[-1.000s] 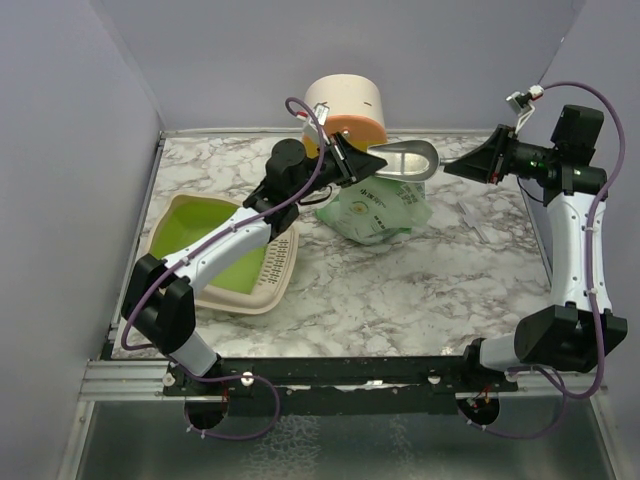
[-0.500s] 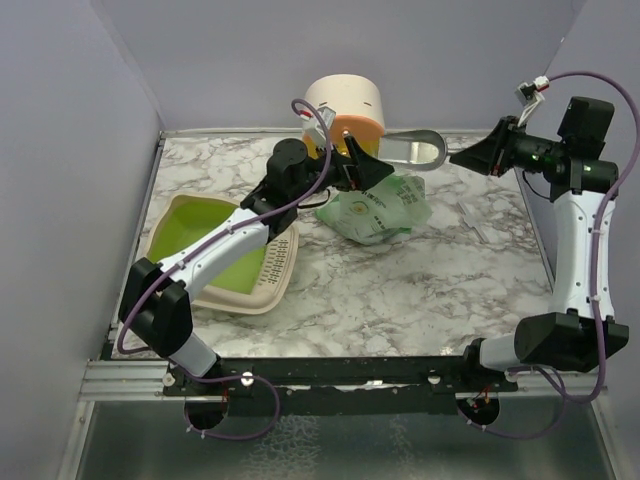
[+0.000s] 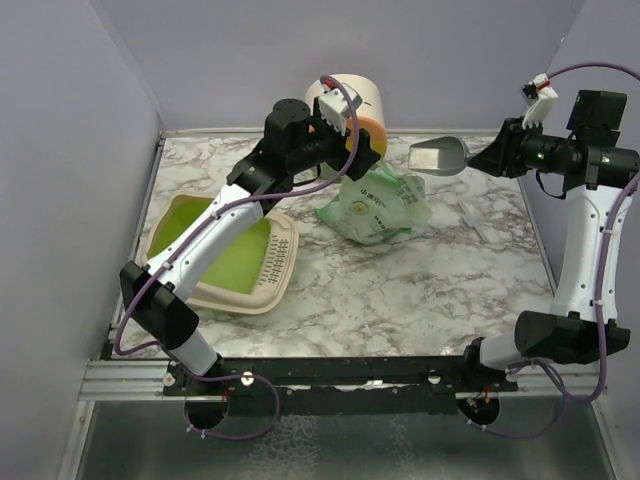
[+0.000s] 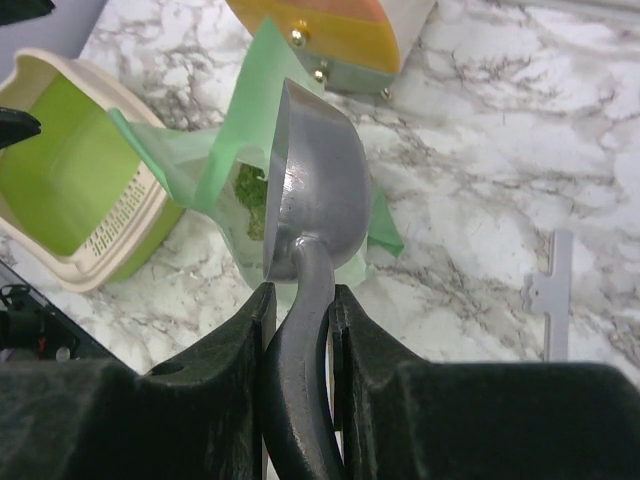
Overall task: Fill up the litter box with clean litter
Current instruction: 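Adjust the spatula, then scoop the cat litter from the cat litter bag.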
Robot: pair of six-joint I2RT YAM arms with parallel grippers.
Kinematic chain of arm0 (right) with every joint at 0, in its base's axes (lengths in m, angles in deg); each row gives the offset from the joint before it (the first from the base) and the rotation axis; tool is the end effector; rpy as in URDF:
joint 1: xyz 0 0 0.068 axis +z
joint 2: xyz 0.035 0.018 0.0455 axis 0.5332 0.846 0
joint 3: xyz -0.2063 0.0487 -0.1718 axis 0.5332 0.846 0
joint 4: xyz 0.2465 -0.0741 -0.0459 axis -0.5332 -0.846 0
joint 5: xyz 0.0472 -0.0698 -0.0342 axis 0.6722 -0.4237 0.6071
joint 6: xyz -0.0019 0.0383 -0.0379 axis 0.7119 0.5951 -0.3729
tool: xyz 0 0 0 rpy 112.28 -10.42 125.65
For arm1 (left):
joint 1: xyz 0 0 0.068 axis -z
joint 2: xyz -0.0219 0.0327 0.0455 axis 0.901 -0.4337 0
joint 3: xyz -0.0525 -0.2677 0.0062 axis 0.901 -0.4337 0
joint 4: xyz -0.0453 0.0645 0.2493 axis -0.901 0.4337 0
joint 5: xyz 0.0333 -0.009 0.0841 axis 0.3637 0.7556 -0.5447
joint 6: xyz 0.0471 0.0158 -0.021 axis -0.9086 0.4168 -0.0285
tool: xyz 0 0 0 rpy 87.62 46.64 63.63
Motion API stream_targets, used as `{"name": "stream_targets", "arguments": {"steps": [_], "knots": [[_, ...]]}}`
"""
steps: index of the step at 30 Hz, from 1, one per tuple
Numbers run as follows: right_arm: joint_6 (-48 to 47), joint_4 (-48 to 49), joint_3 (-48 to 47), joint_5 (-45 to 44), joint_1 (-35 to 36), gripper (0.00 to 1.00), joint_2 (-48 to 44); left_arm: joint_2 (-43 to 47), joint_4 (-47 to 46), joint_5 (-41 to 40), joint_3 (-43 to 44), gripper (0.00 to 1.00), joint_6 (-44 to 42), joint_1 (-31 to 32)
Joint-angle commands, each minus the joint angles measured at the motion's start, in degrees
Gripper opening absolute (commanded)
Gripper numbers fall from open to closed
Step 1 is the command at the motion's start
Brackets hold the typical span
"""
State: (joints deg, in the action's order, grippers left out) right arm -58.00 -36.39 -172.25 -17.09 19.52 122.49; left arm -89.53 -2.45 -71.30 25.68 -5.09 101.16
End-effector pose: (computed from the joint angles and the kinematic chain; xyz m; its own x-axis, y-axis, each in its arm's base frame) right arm 0.2542 -0.0316 0.4718 -0.5751 0.0552 -0.8162 -0.4391 0.8210 0.3650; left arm 0.2919 -0.2316 0.4445 -0.1804 -0.0427 -0.9827 0.7863 0.5940 -0.1702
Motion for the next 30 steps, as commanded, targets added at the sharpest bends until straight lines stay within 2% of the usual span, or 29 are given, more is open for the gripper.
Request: {"name": "stream_targets", "arguments": {"steps": [1,7,16,22,30], "knots": [[-3.73,-6.09,0.41,-3.72,0.05,0.01,-0.57,-3.84,13.33,3.57,4.75,0.87,-15.13,0.12],[-4.68,-6.19,5.45,-5.94,0.05,0.01,-3.87,-3.49,15.2,5.04,1.99,0.79,-21.46,0.44],[-5.98,-6.13,9.85,-8.81,0.05,0.01,-7.52,-5.63,16.34,3.15,2.38,0.78,-24.86,0.95],[-8.05,-8.59,11.49,-4.31,0.05,0.01,-6.34,-8.48,15.52,3.16,4.35,0.77,-24.6,1.34],[-11.22,-11.47,11.04,-1.3,0.14,0.01,-1.6,-10.28,14.36,3.3,6.08,0.7,-23.75,1.72]]}}
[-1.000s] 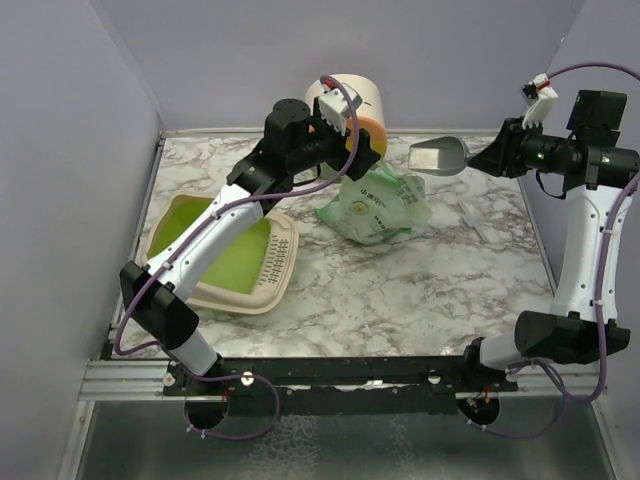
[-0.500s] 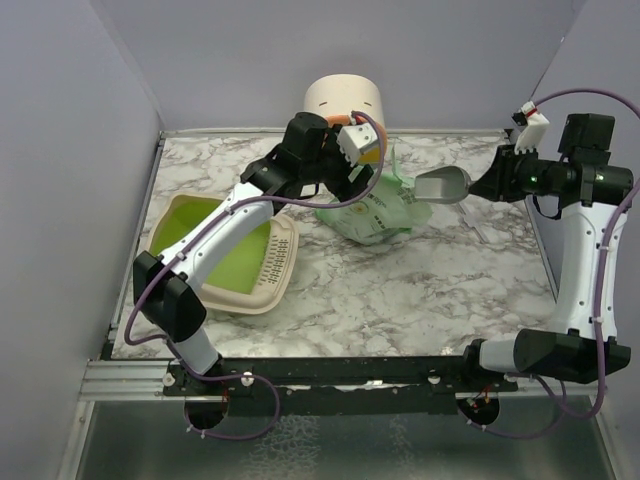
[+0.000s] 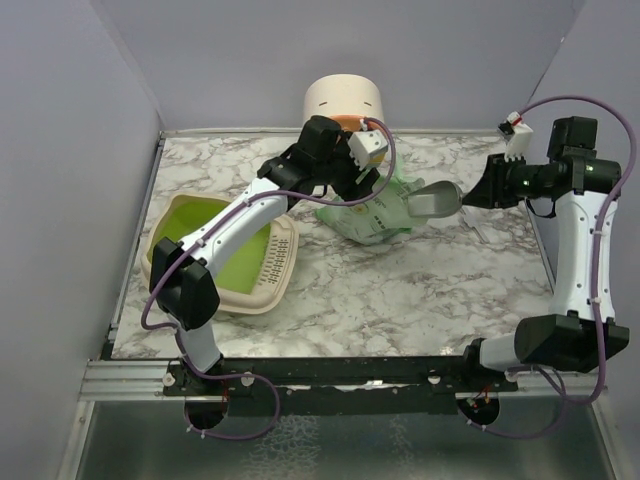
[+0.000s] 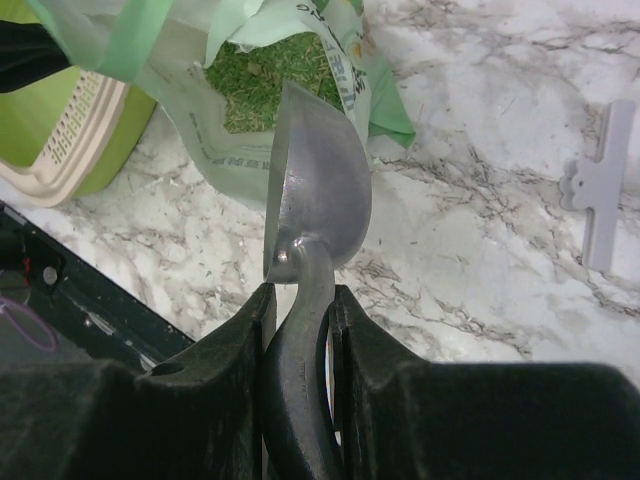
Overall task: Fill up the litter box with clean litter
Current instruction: 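Scoop the cat litter from the cat litter bag.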
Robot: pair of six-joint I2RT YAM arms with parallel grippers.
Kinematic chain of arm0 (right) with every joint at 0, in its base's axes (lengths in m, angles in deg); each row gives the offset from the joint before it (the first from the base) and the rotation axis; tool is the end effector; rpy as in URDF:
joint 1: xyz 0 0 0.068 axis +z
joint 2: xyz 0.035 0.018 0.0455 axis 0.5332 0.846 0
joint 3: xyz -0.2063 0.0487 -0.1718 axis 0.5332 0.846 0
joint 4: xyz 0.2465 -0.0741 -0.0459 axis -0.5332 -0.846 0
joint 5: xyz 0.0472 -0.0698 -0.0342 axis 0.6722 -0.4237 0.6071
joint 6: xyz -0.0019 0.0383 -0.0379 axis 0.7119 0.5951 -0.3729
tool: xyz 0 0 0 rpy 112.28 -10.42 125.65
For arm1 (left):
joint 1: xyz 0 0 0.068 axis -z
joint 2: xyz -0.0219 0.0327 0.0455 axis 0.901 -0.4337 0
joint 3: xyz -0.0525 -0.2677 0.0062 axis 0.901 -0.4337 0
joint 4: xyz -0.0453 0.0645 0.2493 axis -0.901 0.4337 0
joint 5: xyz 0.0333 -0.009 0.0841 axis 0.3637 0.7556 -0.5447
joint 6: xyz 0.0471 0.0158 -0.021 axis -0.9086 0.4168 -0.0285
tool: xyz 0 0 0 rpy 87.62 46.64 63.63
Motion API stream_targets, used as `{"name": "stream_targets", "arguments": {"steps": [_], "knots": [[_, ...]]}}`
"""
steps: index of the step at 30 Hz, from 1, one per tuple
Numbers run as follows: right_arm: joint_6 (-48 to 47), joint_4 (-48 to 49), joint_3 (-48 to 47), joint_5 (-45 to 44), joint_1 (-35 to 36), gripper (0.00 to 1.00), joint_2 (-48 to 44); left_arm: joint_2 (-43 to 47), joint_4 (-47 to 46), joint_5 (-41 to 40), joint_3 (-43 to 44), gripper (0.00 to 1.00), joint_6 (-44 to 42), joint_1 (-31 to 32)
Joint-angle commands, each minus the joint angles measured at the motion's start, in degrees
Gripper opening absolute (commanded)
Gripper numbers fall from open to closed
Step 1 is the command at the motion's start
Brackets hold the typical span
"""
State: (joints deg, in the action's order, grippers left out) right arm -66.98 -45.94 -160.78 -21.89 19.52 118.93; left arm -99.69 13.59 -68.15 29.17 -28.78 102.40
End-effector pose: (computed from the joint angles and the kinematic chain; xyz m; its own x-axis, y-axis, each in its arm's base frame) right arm 0.2368 -0.0300 0.4188 -0.7427 -0.0337 -0.6688 -0.3803 0.8433 0.3798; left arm 0.3184 -0.2650 0.3705 -0.1325 0.4159 -0.8997 0.8839 0.4603 0.0827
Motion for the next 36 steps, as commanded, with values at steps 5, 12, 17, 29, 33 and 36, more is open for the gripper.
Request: {"name": "stream_targets", "arguments": {"steps": [5,12,17,29,33,36], "knots": [[-2.44,-2.15,-1.66,3.75,0.27,0.01,2.61,0.45,-2.63,-0.46,2.77,0.67,0.04,0.57],[-0.72,0.53,-0.25,1.87,5.36,0.01,6.44,0.75,-3.1,-0.71,2.44,0.51,0.44,0.59],[1.27,3.69,-1.77,-1.96,8.19,0.01,9.68,0.35,-3.18,0.84,2.27,0.27,0.87,0.65],[4.06,7.78,-7.81,-9.75,14.13,0.01,16.15,-0.41,-3.36,4.43,4.62,0.0,4.51,0.65],[4.33,7.9,-8.13,-11.29,16.39,0.01,17.53,0.18,-3.96,5.19,4.59,0.0,5.84,0.65],[4.58,9.12,-7.01,-12.75,17.78,0.01,18.02,0.6,-4.4,5.35,4.38,0.0,6.55,0.65]]}}
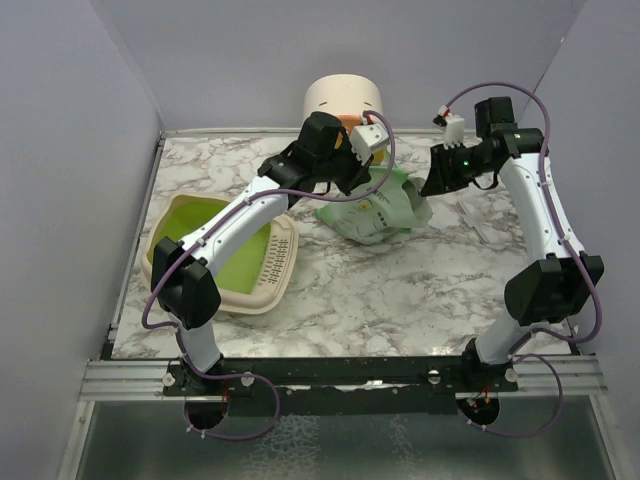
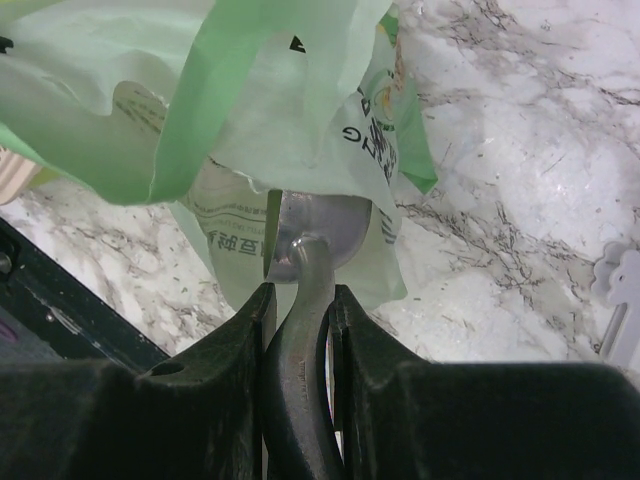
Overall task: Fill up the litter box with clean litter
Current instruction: 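Scoop the cat litter from the cat litter bag.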
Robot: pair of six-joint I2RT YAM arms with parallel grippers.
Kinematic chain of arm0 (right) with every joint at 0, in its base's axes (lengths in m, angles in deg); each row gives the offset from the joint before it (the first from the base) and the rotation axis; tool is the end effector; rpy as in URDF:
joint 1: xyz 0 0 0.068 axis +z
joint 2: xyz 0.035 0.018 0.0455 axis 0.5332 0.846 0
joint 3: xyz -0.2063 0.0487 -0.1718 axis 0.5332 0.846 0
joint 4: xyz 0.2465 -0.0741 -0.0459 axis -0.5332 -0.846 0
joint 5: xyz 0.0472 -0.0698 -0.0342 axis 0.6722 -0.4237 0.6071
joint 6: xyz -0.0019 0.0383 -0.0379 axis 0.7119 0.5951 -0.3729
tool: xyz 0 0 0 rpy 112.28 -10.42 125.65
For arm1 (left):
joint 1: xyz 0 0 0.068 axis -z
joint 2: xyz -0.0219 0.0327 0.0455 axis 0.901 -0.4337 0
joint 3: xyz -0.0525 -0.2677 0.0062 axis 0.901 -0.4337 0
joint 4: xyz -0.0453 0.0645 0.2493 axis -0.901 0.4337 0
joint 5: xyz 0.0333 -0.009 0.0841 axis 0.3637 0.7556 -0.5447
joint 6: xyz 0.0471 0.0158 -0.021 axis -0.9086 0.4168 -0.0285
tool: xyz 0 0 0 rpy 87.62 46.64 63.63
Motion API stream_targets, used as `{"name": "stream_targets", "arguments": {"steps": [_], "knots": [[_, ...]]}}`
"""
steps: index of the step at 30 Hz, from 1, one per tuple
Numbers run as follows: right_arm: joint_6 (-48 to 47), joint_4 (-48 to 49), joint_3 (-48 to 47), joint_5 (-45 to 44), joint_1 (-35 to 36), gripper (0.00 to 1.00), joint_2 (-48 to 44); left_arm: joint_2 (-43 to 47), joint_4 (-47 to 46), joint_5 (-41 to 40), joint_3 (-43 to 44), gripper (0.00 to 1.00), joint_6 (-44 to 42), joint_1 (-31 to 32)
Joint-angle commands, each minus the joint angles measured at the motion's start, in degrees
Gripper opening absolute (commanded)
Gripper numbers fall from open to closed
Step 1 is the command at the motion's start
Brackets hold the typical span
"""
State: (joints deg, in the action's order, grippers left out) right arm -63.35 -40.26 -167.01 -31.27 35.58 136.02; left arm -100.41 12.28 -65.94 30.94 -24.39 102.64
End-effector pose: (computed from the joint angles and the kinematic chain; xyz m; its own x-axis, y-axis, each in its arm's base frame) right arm 0.3289 0.0374 0.3725 -0.8069 -0.2151 -0.5501 -0.4568 0.8176 0.3504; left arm 0.3195 -0.2697 0.3786 -0.1655 0.3512 -0.9216 0.8893 0.4571 0.0145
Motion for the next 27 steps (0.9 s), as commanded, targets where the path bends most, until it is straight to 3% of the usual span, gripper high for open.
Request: {"name": "stream_targets", "arguments": {"steps": [1,27], "knots": [[0.95,3.99,-0.38,-3.86,2.13,0.01,1.12,1.57,-3.2,3.13,2.41,0.0,2.42,0.41],[3.33,23.75,18.66,-4.33,7.97,0.01,4.95,3.7,-9.84,0.56,-3.9,0.0,8.05,0.35]]}}
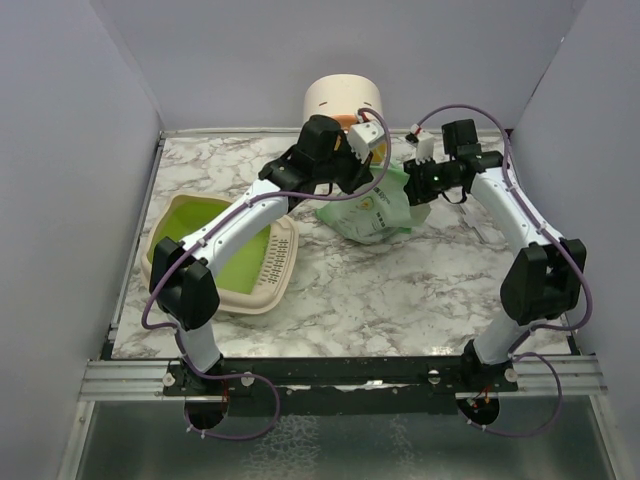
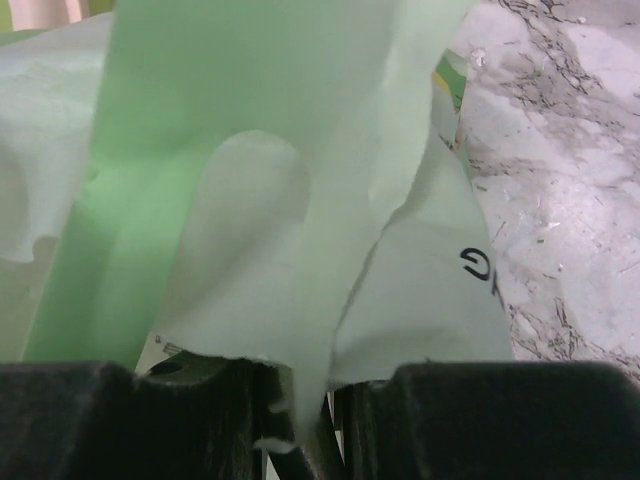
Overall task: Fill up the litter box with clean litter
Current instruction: 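Scoop the cat litter from the cat litter bag.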
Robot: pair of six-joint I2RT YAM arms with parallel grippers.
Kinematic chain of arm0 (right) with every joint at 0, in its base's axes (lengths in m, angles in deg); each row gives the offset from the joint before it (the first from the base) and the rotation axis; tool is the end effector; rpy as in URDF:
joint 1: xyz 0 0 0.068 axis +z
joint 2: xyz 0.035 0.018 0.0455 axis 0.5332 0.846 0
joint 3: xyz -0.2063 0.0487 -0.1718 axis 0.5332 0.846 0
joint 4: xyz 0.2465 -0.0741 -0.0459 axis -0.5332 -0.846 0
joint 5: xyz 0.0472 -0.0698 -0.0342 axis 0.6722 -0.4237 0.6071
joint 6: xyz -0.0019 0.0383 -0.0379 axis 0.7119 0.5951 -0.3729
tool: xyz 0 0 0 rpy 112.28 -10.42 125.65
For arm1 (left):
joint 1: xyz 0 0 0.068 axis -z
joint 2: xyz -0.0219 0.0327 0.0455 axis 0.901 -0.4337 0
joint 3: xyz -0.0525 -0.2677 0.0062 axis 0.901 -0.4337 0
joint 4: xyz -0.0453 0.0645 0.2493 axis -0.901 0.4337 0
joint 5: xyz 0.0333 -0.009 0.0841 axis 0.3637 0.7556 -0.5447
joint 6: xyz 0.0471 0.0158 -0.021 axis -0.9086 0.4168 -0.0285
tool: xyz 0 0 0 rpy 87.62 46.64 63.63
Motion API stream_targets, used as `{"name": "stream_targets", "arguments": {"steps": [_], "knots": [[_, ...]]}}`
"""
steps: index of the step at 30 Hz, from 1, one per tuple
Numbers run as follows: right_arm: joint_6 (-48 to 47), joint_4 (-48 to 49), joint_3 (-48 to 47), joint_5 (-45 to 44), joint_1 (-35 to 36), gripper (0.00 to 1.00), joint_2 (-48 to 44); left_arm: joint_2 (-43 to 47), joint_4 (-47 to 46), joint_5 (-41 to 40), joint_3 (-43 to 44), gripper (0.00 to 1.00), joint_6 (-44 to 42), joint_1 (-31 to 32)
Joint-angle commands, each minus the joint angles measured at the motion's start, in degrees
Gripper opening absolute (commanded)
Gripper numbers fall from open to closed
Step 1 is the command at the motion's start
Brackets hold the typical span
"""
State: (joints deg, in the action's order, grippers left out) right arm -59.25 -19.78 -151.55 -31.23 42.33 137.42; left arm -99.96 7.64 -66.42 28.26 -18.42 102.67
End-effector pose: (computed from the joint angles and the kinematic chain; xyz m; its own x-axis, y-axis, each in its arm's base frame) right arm 0.3494 0.0807 0.3027 -0.7791 -0.2473 -0.5760 -0.5166 0.7738 0.3665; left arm 0.3208 -0.2707 0.3735 -0.2267 0.2783 -0.9334 0.8662 0.4957 -0.0626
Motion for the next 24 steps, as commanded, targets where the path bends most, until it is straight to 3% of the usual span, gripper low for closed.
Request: {"name": "stream_targets", "arguments": {"steps": [1,24], "knots": [[-0.77,3.41,3.49,-4.48,1.33,0.01,4.01,3.29,-5.47,1.14,-1.51,0.0,2.31,0.38],[-1.05,8.83,8.26,-2.52,1.93,0.01,11.78,3.8,-8.65,3.06,-4.44,0.0,4.99,0.43]]}}
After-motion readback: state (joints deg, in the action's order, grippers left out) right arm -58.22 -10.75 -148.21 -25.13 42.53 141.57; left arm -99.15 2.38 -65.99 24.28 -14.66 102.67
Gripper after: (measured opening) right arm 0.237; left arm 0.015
